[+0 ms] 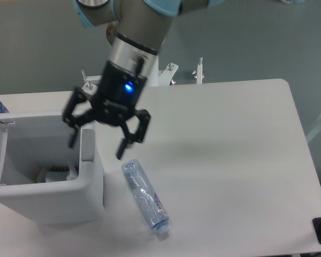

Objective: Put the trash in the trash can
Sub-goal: 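Move the gripper over the clear water bottle's cap end and lower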

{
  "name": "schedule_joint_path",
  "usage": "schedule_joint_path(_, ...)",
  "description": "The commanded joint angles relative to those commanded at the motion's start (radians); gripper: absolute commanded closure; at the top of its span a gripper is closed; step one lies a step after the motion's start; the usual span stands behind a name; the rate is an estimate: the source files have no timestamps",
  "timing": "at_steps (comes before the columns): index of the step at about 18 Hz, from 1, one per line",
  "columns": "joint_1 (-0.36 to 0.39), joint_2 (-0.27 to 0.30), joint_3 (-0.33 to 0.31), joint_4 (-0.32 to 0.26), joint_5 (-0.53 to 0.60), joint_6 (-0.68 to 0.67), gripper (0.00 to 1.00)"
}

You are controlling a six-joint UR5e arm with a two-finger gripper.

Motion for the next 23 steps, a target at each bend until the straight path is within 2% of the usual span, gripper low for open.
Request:
schedule_joint_path(2, 0.005, -0.038, 0.029, -0.001, 0.023, 0.000, 0.00)
schedule_joint_path(6, 0.020, -0.100, 0.026, -0.001, 0.038, 0.003, 0.00)
schedule_joint_path(10, 0.017, -0.195, 0.057, -0.011, 0.166, 0.014, 0.00)
schedule_joint_path(17, 0.012, -0.262, 0.032, -0.028, 0.183, 0.075, 0.00)
schedule_joint_path(20, 0.009, -0.285, 0.023, -0.026, 0.218, 0.080, 0.00)
schedule_joint_path(23, -0.003, -0.336, 0.026, -0.018, 0.290, 0.081, 0.00)
